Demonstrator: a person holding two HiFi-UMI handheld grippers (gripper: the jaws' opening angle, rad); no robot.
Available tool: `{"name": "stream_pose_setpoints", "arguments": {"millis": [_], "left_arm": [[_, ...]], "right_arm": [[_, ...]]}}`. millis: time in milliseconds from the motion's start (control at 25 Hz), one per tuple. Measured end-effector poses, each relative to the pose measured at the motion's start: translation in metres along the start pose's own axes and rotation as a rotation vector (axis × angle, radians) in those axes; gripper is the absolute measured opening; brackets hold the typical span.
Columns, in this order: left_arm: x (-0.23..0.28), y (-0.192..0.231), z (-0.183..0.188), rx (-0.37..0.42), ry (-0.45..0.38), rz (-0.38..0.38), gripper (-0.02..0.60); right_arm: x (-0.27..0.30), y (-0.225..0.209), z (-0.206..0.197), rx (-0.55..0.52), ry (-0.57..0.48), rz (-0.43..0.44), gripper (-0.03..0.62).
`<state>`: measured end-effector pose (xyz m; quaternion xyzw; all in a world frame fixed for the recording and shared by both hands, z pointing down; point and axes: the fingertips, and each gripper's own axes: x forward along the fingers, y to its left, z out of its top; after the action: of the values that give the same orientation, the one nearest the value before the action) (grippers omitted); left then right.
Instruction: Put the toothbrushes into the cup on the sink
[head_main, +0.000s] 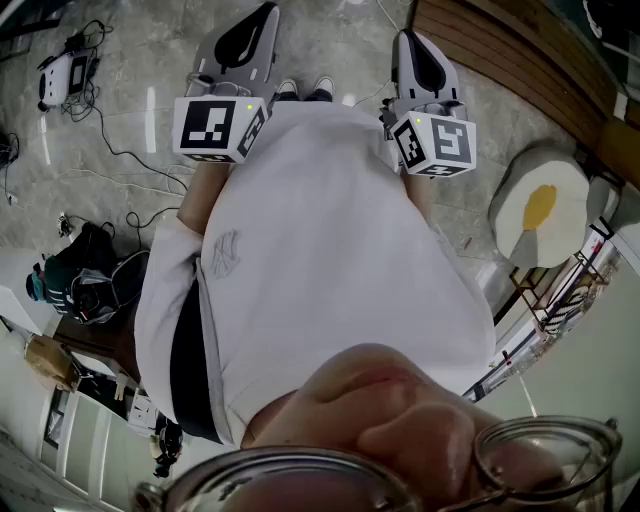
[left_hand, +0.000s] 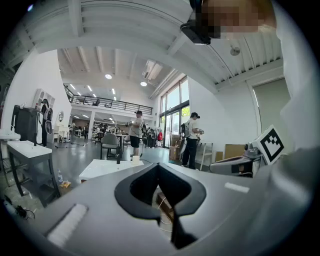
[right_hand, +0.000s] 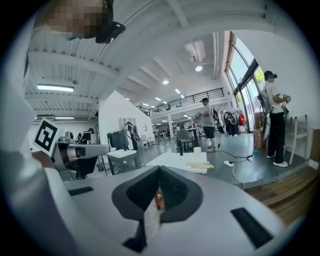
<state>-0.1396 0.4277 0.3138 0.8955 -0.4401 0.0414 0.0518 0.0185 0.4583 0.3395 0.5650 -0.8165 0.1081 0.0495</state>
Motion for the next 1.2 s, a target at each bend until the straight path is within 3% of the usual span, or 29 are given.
{"name": "stream_pose_setpoints", "arguments": {"millis": [1200], "left_arm": [[0.021,-0.031,-0.002,-0.005,-0.007,0.031,0.006]], "right_arm": [[-0.009,-0.036,-0.008,-0.060,0.025,0.041,0.012]]}}
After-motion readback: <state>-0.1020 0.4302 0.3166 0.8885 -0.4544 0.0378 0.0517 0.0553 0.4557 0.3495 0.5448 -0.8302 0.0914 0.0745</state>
